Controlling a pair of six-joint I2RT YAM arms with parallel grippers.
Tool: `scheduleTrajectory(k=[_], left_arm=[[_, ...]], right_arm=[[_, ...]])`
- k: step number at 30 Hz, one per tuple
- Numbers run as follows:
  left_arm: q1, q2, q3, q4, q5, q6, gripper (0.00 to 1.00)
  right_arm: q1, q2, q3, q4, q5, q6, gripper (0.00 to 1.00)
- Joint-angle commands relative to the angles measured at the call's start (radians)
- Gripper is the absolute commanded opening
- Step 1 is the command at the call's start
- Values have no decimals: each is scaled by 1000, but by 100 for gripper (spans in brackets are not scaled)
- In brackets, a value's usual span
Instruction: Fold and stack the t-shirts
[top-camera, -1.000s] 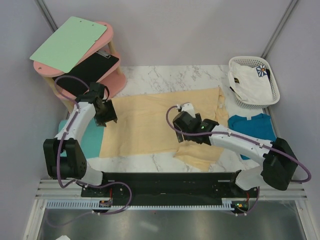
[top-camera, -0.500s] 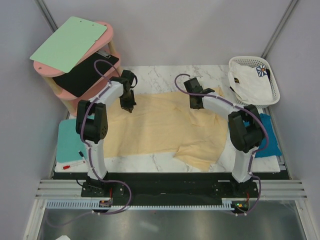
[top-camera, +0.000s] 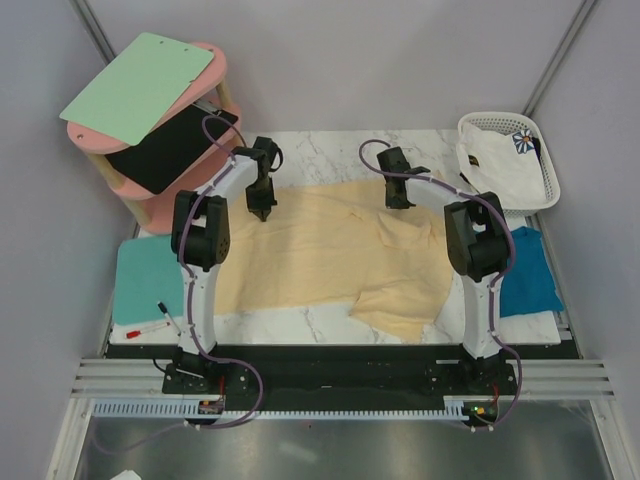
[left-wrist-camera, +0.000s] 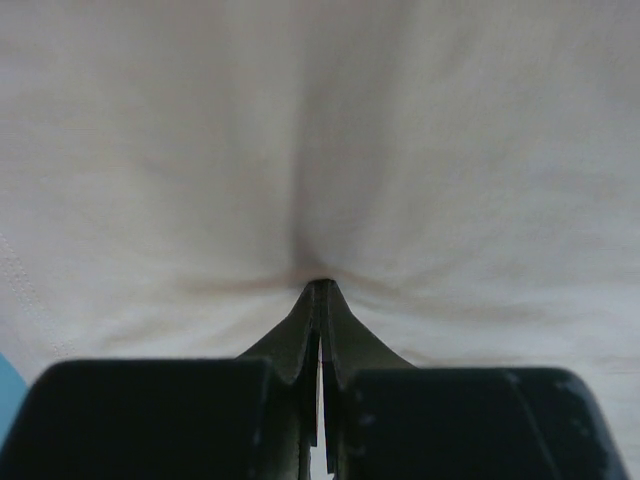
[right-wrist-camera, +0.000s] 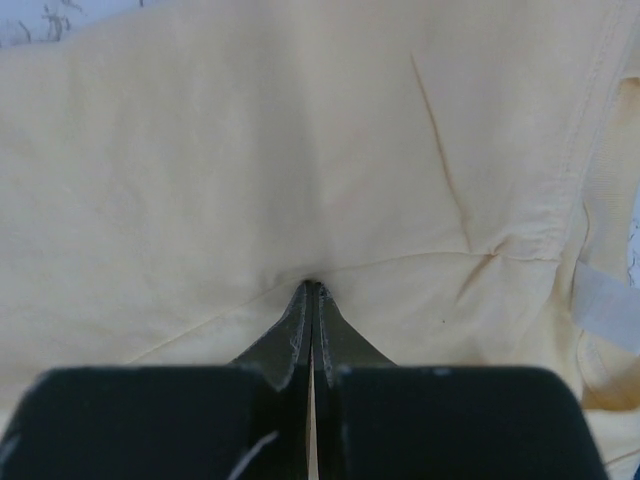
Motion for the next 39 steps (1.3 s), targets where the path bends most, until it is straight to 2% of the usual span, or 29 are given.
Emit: scheduleTrajectory(k=[1,8,13,16,20,22,27,28,29,30,31,32,34,35,39], left_arm=[[-16,87,109,-51,-27,-19,2],[-41,245,355,-98,-1,-19,2],[-44,359,561,-125,0,-37,2],[-43,382,625,-117,6,-47,2],[-46,332,596,-82,-15,-47,2],[-49,281,521,-57,-37,-39,2],[-58,-13,295,33,-70,-42,2],[-58,-56,216,41,-70,-51,13],[-59,-98,173,64,-64,-51,27],[-58,-183,133,70,-60,-53,45],[-58,-219,54,78,-61,-59,75],[-58,-260,12,86,-60,-62,84],[-58,-357,-111,107,-60,-71,94],[-56,-380,-148,112,-58,-73,95],[-36,-481,-362,148,-28,-84,97]], right_arm=[[-44,56,54,23,-23,16,0],[-131,119,104,18,-60,32,0],[-172,182,202,9,-100,22,0],[-176,222,261,-6,-110,12,0],[-173,207,284,3,-144,-11,0],[-171,163,261,7,-159,-16,0],[-145,-75,152,7,-167,-33,1],[-136,-151,129,-11,-155,-45,6],[-113,-190,82,-22,-147,-47,19],[-99,-228,53,-28,-147,-56,27],[-82,-297,23,-51,-131,-70,35],[-44,-328,-24,-71,-114,-71,49],[-1,-411,-78,-118,-101,-76,57],[56,-434,-131,-132,-77,-79,65],[200,-529,-244,-244,-8,-48,78]])
